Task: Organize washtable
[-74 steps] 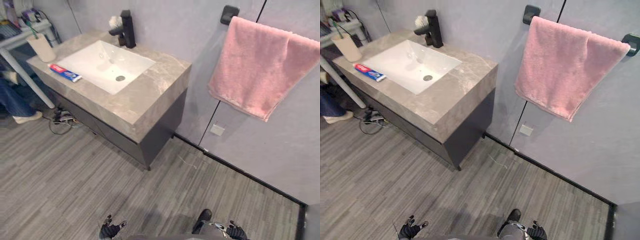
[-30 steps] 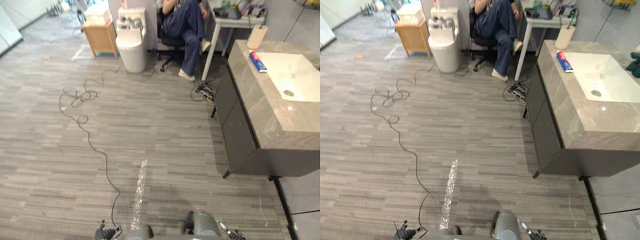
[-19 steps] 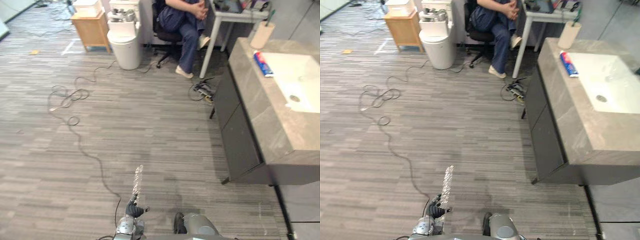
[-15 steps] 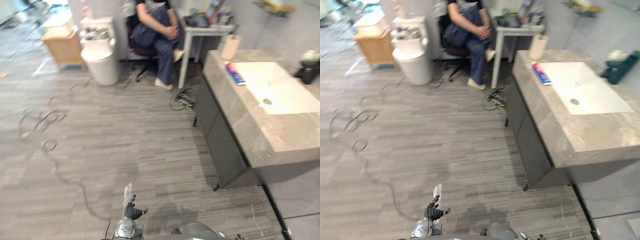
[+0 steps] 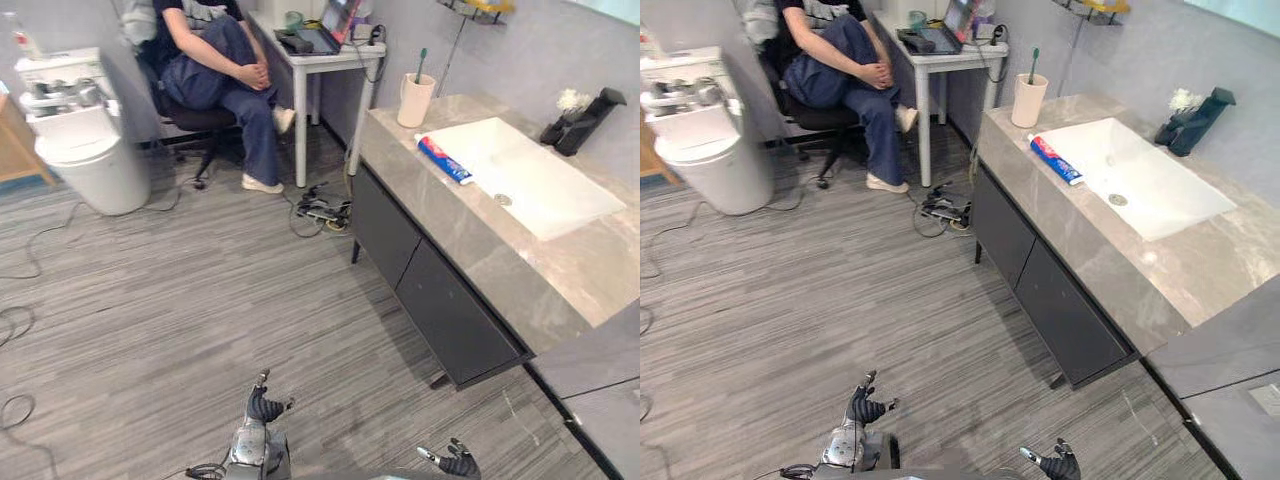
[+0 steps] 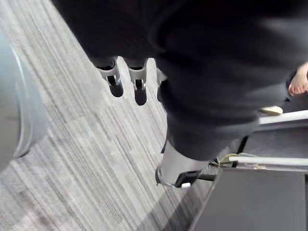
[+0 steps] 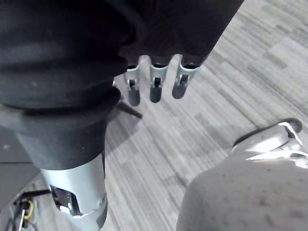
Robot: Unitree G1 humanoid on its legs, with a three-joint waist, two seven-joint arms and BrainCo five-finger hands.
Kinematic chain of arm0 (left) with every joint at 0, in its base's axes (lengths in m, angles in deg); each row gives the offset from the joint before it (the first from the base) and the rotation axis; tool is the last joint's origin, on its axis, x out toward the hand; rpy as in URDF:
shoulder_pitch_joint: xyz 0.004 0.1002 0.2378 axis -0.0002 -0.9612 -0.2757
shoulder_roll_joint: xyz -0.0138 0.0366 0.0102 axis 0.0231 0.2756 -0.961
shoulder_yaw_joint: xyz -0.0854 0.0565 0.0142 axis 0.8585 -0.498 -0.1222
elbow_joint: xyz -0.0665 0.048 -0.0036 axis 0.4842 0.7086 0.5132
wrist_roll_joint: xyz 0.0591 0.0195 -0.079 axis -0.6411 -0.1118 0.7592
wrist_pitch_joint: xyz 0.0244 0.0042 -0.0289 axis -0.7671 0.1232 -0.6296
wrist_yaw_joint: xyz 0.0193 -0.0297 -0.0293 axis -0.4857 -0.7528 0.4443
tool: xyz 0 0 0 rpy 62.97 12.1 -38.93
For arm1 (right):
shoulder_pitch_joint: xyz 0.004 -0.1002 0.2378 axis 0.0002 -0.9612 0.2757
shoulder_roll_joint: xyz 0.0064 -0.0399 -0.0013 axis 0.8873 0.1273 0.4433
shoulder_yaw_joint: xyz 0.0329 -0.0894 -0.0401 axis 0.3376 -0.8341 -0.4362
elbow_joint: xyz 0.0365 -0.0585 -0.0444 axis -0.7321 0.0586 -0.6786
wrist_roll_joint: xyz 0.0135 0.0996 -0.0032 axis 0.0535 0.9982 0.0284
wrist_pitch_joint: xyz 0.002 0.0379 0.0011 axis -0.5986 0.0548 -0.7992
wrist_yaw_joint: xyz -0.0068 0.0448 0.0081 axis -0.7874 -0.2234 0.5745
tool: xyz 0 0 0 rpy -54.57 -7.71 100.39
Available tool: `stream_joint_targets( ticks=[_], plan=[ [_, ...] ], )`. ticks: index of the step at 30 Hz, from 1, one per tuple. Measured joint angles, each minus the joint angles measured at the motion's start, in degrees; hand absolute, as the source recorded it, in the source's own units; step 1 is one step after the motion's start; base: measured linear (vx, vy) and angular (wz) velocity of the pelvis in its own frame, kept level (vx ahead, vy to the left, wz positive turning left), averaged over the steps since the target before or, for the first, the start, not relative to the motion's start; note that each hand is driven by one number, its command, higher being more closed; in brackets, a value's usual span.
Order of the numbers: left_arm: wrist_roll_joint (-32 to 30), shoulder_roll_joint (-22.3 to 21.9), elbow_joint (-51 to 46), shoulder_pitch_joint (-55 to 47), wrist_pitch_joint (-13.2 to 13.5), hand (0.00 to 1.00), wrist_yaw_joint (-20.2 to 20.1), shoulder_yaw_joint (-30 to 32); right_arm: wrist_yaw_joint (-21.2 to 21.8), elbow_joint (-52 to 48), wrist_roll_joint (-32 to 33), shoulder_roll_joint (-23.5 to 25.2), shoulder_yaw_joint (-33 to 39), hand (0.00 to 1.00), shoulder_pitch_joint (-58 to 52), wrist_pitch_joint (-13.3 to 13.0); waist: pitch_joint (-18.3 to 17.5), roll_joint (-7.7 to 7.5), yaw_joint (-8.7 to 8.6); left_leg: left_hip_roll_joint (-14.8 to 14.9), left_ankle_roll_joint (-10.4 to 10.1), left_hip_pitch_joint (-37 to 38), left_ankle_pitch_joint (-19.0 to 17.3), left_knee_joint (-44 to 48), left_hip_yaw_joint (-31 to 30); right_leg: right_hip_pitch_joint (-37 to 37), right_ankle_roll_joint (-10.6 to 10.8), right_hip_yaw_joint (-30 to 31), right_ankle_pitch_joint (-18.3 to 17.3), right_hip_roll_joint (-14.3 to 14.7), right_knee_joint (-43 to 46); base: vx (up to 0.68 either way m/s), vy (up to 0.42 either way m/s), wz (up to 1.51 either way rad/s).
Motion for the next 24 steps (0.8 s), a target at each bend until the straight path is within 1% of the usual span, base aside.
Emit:
stream_joint_targets(
  ticks=[1, 2, 3, 4, 5, 6, 7, 8, 9, 10, 11, 12, 13, 14, 15, 16, 17, 18, 19, 20, 21, 22, 23, 24],
  plan=[
    [0.1, 0.02, 0.0, 0.26, 0.04, 0.0, 0.11, -0.01, 0.04, -0.28, 0.12, 0.13, 0.4, 0.0, -0.15, -0.16, 0.03, 0.62, -0.6, 0.29, -0.22, 4.07, -0.45, -2.85, 2.35, -3.13, -2.43, -5.49, -3.32, -0.27, 1.93, 0.45, 0.139, -1.07],
    [0.09, 0.03, 0.23, 0.67, 0.09, 0.0, 0.11, -0.07, 0.11, -0.72, 0.06, 0.09, 0.51, 0.0, 0.03, -0.47, 0.01, 1.22, -1.67, 0.75, -0.81, 7.18, -0.82, -5.55, 4.28, -6.42, -4.62, -12.45, -6.2, -0.33, 0.79, 0.4, 0.094, -0.85],
    [0.09, 0.04, 0.64, 1.11, 0.07, 0.0, 0.05, -0.09, 0.11, -0.93, 0.07, 0.09, 0.8, 0.0, 0.23, -0.54, 0.02, 1.46, -2.11, 1.03, -1.39, 8.44, -0.78, -6.78, 5.44, -8.25, -5.7, -15.85, -7.07, -0.32, -0.95, 0.44, 0.074, -0.71],
    [0.1, 0.09, 1.76, 2.08, 0.07, 0.0, -0.03, -0.02, 0.07, -0.94, 0.07, -0.12, 1.65, 0.0, 0.85, -0.44, 0.33, 2.03, -3.02, 1.89, -2.53, 10.59, -0.69, -8.39, 7.61, -10.74, -6.15, -22.46, -7.74, -0.27, -6.96, 0.47, 0.052, -0.65],
    [0.1, 0.17, 3.44, 3.05, -0.02, 0.0, -0.1, 0.02, 0.0, -0.7, 0.13, -0.57, 1.75, 0.0, 1.2, -0.29, 0.72, 2.52, -3.12, 2.25, -2.93, 12.8, -0.56, -9.97, 9.41, -11.55, -6.71, -27.89, -7.4, -0.21, -13.03, 0.48, 0.042, -0.76],
    [0.08, 0.28, 5.09, 3.83, -0.07, 0.0, -0.18, 0.02, -0.02, -0.63, 0.11, -0.77, 1.83, 0.0, 1.19, -0.12, 0.97, 2.94, -3.1, 2.1, -3.44, 14.82, -0.25, -11.6, 10.83, -11.36, -8.44, -32.88, -6.06, 0.62, -19.98, 0.52, 0.046, -0.87],
    [0.07, 0.5, 6.18, 4.05, -0.12, 0.0, -0.2, 0.15, -0.08, -0.21, 0.0, -0.82, 1.51, 0.0, 0.52, 0.3, 0.84, 2.54, -2.96, 0.47, -4.65, 18.06, 0.49, -13.42, 11.92, -10.2, -11.8, -38.1, -1.38, 2.15, -30.07, 0.57, 0.038, -0.93],
    [0.0, 0.33, 8.03, 4.62, -0.26, 0.0, -0.23, 1.68, -0.05, -0.16, 0.19, -0.65, 2.05, 0.0, 0.04, 0.62, 0.74, 2.7, -3.05, -0.07, -4.86, 20.74, 0.41, -12.93, 11.86, -9.07, -20.55, -39.1, 2.53, 3.26, -32.5, 0.59, 0.033, -0.91],
    [-0.03, -0.28, 9.0, 5.14, -0.62, 0.0, -0.21, 2.51, -0.01, -0.11, 0.23, -1.33, 2.67, 0.0, 0.42, 0.93, 0.76, 4.3, -3.0, 0.86, -5.74, 21.66, 0.96, -12.34, 11.86, -8.53, -20.41, -39.14, 1.9, 4.41, -31.86, 0.71, -0.016, -0.83],
    [-0.32, -1.07, 9.41, 5.99, -0.79, 0.0, -0.23, 3.88, -0.05, -0.36, 0.19, -1.68, 3.67, 0.0, 0.77, 1.2, 1.04, 5.8, -3.58, 2.27, -7.2, 20.27, 4.37, -7.28, 11.37, -8.07, -19.82, -37.67, -0.11, 6.21, -31.48, 0.57, -0.05, -0.76],
    [-0.44, -1.33, 9.43, 6.83, -0.82, 0.0, -0.16, 4.87, 0.02, -0.42, 0.18, -1.6, 4.5, 0.0, 0.99, 1.26, 1.33, 6.13, -3.69, 3.45, -7.38, 17.87, 7.92, -0.45, 9.55, -7.4, -19.6, -36.49, -1.38, 7.09, -31.55, 0.65, -0.119, -0.91],
    [-0.56, -1.55, 9.5, 7.18, -1.1, 0.0, -0.16, 7.33, 0.07, -0.5, 0.46, -1.53, 5.6, 0.0, 1.15, 1.5, 1.95, 6.98, -3.6, 6.95, -7.95, 12.58, 16.4, 13.91, 5.73, -4.45, -18.94, -34.09, -2.15, 9.59, -33.74, 0.4, -0.099, -0.88],
    [-0.6, -1.59, 9.45, 7.26, -1.2, 0.0, -0.21, 8.42, -0.02, -0.45, 0.52, -1.67, 5.92, 0.0, 1.22, 1.65, 2.21, 7.56, -3.11, 8.73, -7.89, 9.85, 17.07, 21.61, 3.87, -2.29, -18.85, -33.08, -2.2, 11.49, -35.59, 0.53, -0.062, -1.2],
    [-0.53, -1.55, 9.45, 7.15, -1.32, 0.0, -0.12, 10.14, -0.47, -0.19, 0.55, -1.6, 6.02, 0.0, 1.23, 2.12, 2.54, 7.61, -2.96, 11.62, -7.56, 5.19, 16.48, 34.35, 1.17, 2.3, -18.11, -30.73, -2.6, 14.03, -37.94, 0.49, 0.008, -1.19],
    [-0.06, -1.61, 9.39, 6.92, -1.34, 0.0, -0.08, 11.23, -1.12, -0.1, 0.57, -1.24, 5.67, 0.0, 1.15, 2.51, 2.65, 6.96, -3.04, 12.71, -5.69, 1.33, 15.26, 40.36, -0.65, 6.51, -18.09, -28.52, -2.88, 15.31, -40.27, 0.45, 0.018, -1.12],
    [-0.02, -1.63, 9.38, 6.86, -1.33, 0.0, -0.08, 11.2, -1.22, -0.09, 0.57, -1.0, 5.69, 0.0, 1.14, 2.58, 2.54, 6.51, -2.98, 12.8, -4.45, -0.66, 14.46, 40.63, -0.82, 8.0, -18.06, -27.2, -2.89, 15.61, -41.73, 0.34, 0.03, -0.94],
    [0.16, -1.54, 9.2, 6.58, -1.26, 0.0, -0.14, 10.68, -1.26, -0.04, 0.52, -0.76, 5.53, 0.0, 1.24, 2.65, 2.32, 5.59, -2.85, 12.81, -2.5, -4.76, 12.97, 38.21, -0.92, 10.15, -16.68, -24.27, -3.17, 15.92, -43.86, 0.29, 0.057, -1.03],
    [0.22, -1.46, 9.21, 6.57, -1.27, 0.0, -0.03, 10.62, -1.28, 0.0, 0.5, -1.02, 5.15, 0.0, 1.5, 2.74, 2.1, 5.35, -2.78, 12.62, -2.18, -8.07, 10.56, 32.94, -2.02, 11.66, -15.58, -20.87, -3.08, 16.47, -45.54, 0.31, 0.078, -1.16],
    [0.31, -1.48, 9.22, 6.29, -1.37, 0.0, 0.07, 10.68, -1.29, 0.07, 0.49, -1.28, 4.86, 0.0, 1.69, 2.79, 1.97, 5.5, -2.66, 12.25, -1.91, -9.07, 9.59, 29.32, -3.28, 12.12, -15.31, -19.29, -2.8, 16.68, -46.01, 0.32, 0.122, -1.54],
    [0.39, -1.82, 9.45, 5.75, -1.51, 0.0, 0.41, 11.03, -1.42, 0.47, 0.36, -1.86, 3.99, 0.0, 2.75, 2.95, 1.83, 5.67, -1.72, 11.1, -1.93, -9.47, 8.08, 19.6, -6.62, 13.35, -14.79, -15.03, -2.37, 17.43, -46.51, 0.35, 0.177, -2.11],
    [0.8, -1.85, 9.46, 5.45, -1.53, 0.0, 1.19, 11.18, -1.45, 0.79, 0.44, -2.15, 3.46, 0.0, 3.36, 2.84, 1.37, 6.01, -0.26, 8.78, -3.41, -7.99, 7.48, 5.24, -13.53, 13.77, -13.94, -9.27, -2.54, 18.43, -46.26, 0.35, 0.199, -2.0],
    [0.89, -1.85, 9.46, 5.5, -1.52, 0.0, 1.22, 11.17, -1.52, 0.8, 0.41, -2.16, 3.47, 0.0, 3.52, 2.84, 1.22, 6.15, -0.12, 8.36, -3.44, -7.84, 7.52, 3.01, -15.37, 13.73, -13.73, -8.25, -2.65, 18.59, -46.18, 0.31, 0.25, -1.87],
    [1.78, -1.87, 11.48, 5.39, -3.07, 0.0, 2.34, 12.46, -1.54, 0.8, 0.42, -2.19, 3.33, 0.0, 4.2, 2.7, 0.78, 6.85, -0.21, 6.97, -3.59, -7.6, 7.67, -2.83, -19.88, 13.5, -12.56, -4.95, -3.28, 18.79, -45.45, 0.2, 0.231, -1.05],
    [2.44, -1.91, 11.64, 5.29, -3.61, 0.0, 2.81, 13.33, -1.54, 0.76, 0.39, -2.26, 3.21, 0.0, 4.27, 2.66, 0.73, 6.94, -0.41, 6.57, -4.1, -7.75, 8.31, -4.33, -20.71, 13.48, -11.55, -3.62, -3.69, 18.79, -45.04, 0.23, 0.323, -1.36]
  ],
)
